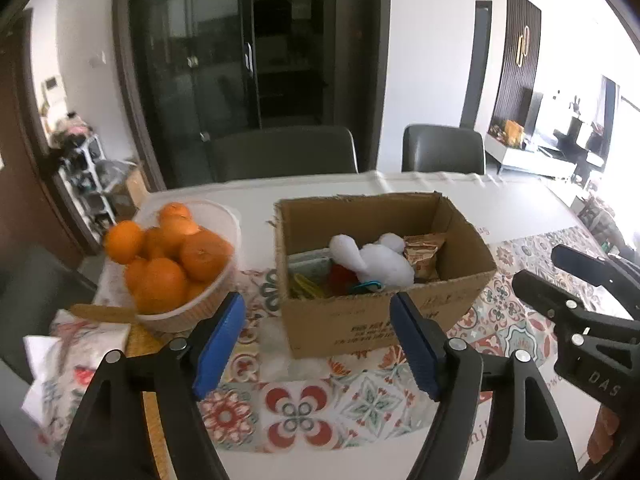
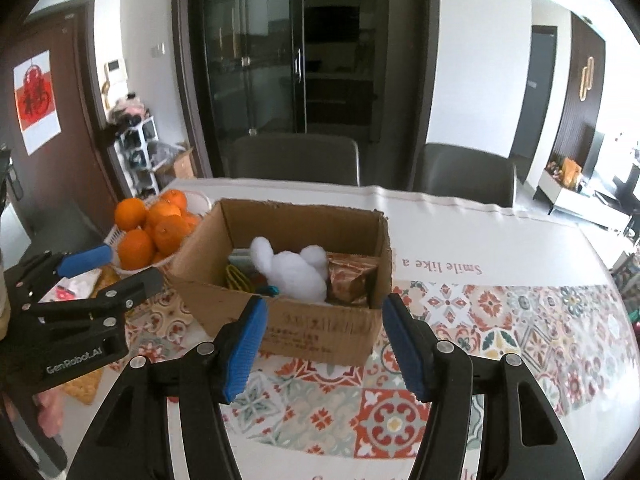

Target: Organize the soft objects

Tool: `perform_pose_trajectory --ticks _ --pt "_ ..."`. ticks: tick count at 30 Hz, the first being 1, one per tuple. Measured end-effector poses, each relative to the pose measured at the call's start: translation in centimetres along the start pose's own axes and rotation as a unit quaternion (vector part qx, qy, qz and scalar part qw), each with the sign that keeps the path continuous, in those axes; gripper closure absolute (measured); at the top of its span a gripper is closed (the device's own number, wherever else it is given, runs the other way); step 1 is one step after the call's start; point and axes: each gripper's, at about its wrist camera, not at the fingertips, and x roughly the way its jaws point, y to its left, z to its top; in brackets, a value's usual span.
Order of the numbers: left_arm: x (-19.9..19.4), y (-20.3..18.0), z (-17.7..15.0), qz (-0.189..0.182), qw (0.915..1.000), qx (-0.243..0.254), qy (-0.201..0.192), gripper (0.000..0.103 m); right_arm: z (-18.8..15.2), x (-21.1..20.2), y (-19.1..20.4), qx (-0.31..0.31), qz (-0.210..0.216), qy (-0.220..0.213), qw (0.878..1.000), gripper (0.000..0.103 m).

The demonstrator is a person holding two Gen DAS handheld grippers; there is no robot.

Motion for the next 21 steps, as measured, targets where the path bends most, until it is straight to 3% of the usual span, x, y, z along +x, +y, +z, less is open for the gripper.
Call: perform_pose_trajectory --ticks 12,21 --pt "-11.4 0.5 -5.2 0.039 0.9953 0.002 -0.089 0.008 -4.5 -8.7 1.9 0.020 -0.004 -0.068 0.997 0.028" --pt "-16.7 0.0 -8.8 0.050 0.9896 0.010 -0.134 0.000 -8.0 -13.4 2.8 0.024 -0.010 -0.098 0.995 0.021"
